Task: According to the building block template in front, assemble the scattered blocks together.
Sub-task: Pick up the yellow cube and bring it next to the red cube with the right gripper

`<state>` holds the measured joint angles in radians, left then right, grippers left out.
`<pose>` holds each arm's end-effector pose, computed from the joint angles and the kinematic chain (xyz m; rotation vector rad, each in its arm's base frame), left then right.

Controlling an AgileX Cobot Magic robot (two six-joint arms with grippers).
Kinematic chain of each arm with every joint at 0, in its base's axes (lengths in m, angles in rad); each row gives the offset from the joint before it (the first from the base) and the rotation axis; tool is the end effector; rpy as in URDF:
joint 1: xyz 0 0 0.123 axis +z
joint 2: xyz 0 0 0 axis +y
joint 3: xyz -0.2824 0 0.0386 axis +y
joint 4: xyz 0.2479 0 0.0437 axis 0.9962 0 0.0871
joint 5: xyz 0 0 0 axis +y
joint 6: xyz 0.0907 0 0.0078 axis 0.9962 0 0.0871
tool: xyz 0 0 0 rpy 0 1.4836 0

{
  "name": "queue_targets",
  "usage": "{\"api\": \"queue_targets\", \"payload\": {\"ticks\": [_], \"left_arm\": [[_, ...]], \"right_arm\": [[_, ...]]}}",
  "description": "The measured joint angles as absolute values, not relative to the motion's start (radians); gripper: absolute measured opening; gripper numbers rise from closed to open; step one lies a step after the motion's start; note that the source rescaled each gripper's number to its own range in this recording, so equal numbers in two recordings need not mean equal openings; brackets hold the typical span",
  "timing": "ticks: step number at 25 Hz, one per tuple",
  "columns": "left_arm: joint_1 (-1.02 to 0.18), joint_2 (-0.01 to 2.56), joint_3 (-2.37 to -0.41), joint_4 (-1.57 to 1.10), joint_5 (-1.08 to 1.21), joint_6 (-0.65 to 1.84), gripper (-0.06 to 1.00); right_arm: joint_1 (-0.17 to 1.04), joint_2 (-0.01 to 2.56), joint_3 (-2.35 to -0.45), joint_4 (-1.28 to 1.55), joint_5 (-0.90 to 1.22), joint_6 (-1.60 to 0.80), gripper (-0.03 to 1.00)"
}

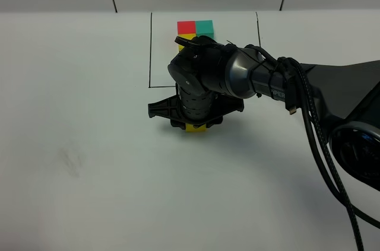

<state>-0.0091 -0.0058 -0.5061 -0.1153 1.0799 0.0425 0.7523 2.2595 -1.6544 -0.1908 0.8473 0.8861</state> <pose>-0.0076 -0.0092 0.2777 0.0603 2.0473 -0.1173 0.3426 0.3029 0.1234 0.0318 2.8873 0.0633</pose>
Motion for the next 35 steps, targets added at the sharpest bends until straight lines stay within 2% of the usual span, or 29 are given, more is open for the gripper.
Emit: {"api": "queue_targets", "payload": {"ticks": [35], "left_arm": [[-0.009, -0.006, -0.506, -0.115, 1.080, 0.043, 0.67]], "right_arm": [[0.752, 2.260, -1.654, -0.200, 0.833, 0.898, 0.25]]}}
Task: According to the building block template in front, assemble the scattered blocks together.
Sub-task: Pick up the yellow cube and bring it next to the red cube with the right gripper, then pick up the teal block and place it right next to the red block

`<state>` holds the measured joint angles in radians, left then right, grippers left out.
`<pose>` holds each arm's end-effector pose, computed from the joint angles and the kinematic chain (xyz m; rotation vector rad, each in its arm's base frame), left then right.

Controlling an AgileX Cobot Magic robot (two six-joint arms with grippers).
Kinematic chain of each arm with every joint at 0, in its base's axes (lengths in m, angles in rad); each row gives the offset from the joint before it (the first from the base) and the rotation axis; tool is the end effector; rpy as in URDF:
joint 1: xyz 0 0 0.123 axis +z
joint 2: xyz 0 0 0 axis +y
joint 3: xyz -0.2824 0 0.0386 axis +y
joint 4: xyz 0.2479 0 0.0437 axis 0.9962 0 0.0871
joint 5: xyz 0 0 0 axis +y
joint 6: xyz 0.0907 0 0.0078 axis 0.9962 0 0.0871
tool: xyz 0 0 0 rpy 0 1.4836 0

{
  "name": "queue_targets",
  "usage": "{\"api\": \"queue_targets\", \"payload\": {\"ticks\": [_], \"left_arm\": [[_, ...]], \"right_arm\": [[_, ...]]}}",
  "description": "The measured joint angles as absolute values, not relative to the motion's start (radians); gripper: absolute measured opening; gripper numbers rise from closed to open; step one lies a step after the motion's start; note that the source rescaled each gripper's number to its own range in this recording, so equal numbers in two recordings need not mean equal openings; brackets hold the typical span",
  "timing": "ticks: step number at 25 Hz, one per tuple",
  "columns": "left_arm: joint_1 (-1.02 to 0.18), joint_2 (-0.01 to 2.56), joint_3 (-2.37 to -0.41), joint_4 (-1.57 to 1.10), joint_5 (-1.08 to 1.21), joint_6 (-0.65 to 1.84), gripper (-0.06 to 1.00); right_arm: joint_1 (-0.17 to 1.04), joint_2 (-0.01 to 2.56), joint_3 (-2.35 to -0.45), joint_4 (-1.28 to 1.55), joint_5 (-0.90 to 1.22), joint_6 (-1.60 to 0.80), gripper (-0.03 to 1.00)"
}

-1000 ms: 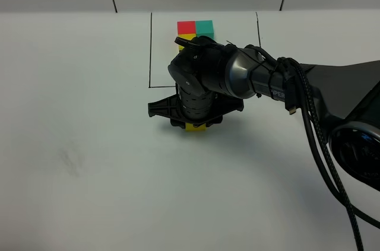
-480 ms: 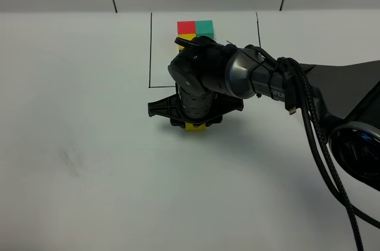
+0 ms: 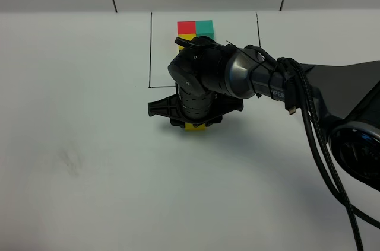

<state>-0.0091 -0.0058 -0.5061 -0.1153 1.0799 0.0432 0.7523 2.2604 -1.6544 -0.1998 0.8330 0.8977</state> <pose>-0.0076 -0.0092 0.2777 0.0610 2.0473 -0.1168 0.3438 0.3035 0.1233 0.0388 2.8735 0.0729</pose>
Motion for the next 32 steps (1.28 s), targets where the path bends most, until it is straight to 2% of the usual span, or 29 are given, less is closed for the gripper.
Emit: {"api": "queue_targets", "payload": {"ticks": [13, 16, 21, 24, 27, 32], "left_arm": [[-0.009, -0.006, -0.506, -0.115, 1.080, 0.043, 0.67], [-0.009, -0.006, -0.506, -0.115, 1.080, 0.043, 0.67], [-0.009, -0.006, -0.506, -0.115, 1.080, 0.043, 0.67], [-0.009, -0.006, -0.506, -0.115, 1.080, 0.043, 0.67], [-0.009, -0.006, -0.506, -0.115, 1.080, 0.043, 0.67], [-0.009, -0.006, -0.506, -0.115, 1.080, 0.043, 0.67]], "right_arm": [[0.752, 2.260, -1.654, -0.200, 0.833, 0.898, 0.27], [0.750, 2.276, -1.653, -0.198, 0.829, 0.898, 0.41], [0.749, 2.265, -1.653, -0.200, 0.835, 0.898, 0.77], [0.749, 2.228, -1.653, -0.203, 0.839, 0.888, 0.92], [0.749, 2.180, -1.653, -0.204, 0.850, 0.869, 0.98], [0.749, 2.111, -1.653, -0.209, 0.929, 0.712, 1.00]]}}
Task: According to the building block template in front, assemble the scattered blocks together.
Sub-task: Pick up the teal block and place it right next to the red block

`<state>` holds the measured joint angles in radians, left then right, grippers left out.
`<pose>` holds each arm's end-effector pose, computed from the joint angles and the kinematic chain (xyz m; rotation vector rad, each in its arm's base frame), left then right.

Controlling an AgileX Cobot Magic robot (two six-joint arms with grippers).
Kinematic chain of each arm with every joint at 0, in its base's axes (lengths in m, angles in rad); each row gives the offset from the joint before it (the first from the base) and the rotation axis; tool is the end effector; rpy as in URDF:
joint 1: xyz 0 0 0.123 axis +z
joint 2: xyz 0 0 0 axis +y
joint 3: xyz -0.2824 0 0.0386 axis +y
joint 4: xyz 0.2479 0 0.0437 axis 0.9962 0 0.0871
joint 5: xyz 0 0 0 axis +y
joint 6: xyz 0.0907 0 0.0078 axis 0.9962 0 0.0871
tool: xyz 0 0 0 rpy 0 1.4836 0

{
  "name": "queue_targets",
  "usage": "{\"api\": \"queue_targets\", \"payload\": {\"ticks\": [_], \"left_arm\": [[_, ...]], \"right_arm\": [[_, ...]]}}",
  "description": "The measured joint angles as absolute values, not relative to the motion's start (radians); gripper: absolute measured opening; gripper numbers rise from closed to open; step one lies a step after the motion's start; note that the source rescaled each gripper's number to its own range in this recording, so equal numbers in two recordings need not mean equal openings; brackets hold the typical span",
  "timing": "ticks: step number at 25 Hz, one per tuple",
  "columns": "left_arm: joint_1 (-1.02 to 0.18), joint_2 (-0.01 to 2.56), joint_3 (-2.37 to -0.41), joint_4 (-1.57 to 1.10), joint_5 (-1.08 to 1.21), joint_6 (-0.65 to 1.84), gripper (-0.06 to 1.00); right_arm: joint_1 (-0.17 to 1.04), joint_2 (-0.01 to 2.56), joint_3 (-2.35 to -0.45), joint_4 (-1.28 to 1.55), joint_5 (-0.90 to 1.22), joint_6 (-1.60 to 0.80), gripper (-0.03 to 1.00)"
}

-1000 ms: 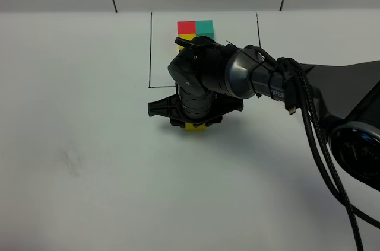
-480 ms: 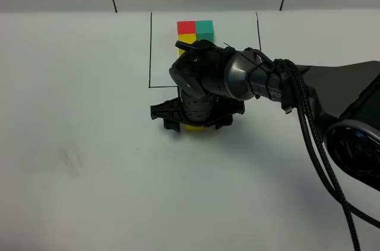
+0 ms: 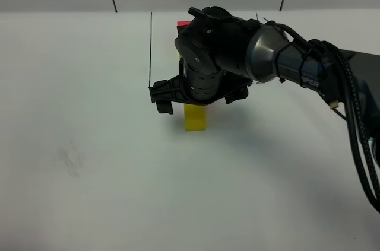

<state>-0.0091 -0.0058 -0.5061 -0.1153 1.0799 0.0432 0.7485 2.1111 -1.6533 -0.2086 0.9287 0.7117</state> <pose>-0.0076 -0.0092 0.2777 0.0610 2.0473 -0.1168 0.3363 0.2917 0.1887 -0.1959 2.8107 0.0626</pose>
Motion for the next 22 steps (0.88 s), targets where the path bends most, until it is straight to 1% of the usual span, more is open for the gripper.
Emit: {"api": "queue_targets", "payload": {"ticks": [4, 9, 14, 17, 20, 22], "left_arm": [[-0.009, -0.006, -0.506, -0.115, 1.080, 0.043, 0.67], [-0.009, -0.006, -0.506, -0.115, 1.080, 0.043, 0.67], [-0.009, -0.006, -0.506, -0.115, 1.080, 0.043, 0.67], [-0.009, -0.006, -0.506, -0.115, 1.080, 0.043, 0.67], [-0.009, -0.006, -0.506, -0.115, 1.080, 0.043, 0.67], [-0.009, -0.006, -0.506, -0.115, 1.080, 0.043, 0.67]], "right_arm": [[0.716, 2.038, -1.604, -0.216, 1.013, 0.594, 1.00], [0.593, 1.869, -1.391, -0.226, 0.954, 0.574, 1.00], [0.446, 1.623, -1.117, -0.238, 0.872, 0.611, 1.00], [0.365, 1.466, -0.990, -0.285, 0.859, 0.664, 1.00], [0.313, 1.338, -0.910, -0.375, 0.887, 0.714, 0.97], [0.310, 1.283, -0.894, -0.425, 0.921, 0.735, 0.92]]}}
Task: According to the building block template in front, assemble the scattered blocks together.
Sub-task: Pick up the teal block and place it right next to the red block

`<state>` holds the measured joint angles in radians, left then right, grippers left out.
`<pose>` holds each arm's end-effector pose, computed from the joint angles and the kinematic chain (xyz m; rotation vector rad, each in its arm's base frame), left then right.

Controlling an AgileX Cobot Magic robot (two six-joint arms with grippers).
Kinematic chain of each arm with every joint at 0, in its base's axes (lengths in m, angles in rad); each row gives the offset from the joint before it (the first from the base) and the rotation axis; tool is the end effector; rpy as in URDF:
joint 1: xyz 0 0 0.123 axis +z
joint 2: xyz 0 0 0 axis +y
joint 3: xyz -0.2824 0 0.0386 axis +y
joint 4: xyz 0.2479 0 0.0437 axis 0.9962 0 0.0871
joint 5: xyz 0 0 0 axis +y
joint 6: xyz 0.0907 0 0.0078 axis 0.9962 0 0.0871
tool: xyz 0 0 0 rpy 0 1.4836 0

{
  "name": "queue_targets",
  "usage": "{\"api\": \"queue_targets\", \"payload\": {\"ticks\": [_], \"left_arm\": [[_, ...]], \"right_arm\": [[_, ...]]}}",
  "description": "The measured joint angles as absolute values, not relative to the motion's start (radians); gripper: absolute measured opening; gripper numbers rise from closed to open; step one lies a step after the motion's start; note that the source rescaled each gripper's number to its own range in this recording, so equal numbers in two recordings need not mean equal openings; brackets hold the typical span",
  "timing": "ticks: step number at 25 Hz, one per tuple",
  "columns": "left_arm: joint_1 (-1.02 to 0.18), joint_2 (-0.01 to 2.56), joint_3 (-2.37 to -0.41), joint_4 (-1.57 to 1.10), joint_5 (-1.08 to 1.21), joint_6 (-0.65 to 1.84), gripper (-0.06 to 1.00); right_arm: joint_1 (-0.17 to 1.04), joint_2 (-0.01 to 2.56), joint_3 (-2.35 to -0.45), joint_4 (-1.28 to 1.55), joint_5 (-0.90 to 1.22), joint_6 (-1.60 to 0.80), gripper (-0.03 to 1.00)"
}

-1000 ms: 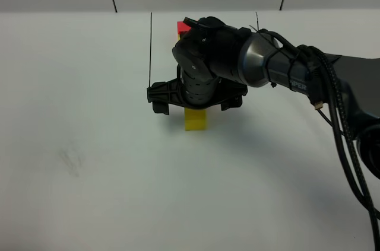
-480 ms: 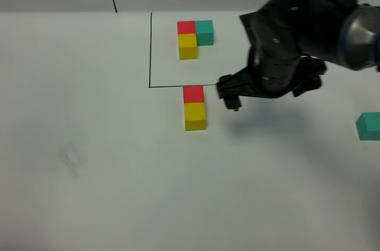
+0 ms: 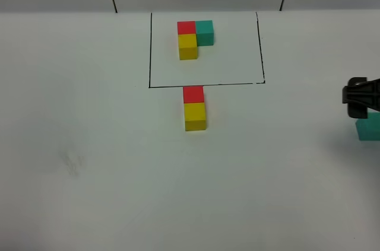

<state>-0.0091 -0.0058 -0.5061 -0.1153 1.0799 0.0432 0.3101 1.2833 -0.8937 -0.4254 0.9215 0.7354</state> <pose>-0.0076 -0.0092 0.2777 0.0610 2.0473 -0.1168 0.2335 0.0434 0.2715 0.2975 2.6318 -0.2145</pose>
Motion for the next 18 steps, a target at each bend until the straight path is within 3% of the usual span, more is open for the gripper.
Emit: {"api": "queue_targets", "payload": {"ticks": [6, 18], "left_arm": [[-0.009, -0.006, -0.506, -0.115, 1.080, 0.043, 0.67], [-0.009, -0.006, -0.506, -0.115, 1.080, 0.043, 0.67]], "right_arm": [[0.306, 1.232, -0.887, -0.444, 1.002, 0.695, 0.79], [0.061, 1.384, -0.886, -0.225, 0.745, 0.375, 0.78]]}}
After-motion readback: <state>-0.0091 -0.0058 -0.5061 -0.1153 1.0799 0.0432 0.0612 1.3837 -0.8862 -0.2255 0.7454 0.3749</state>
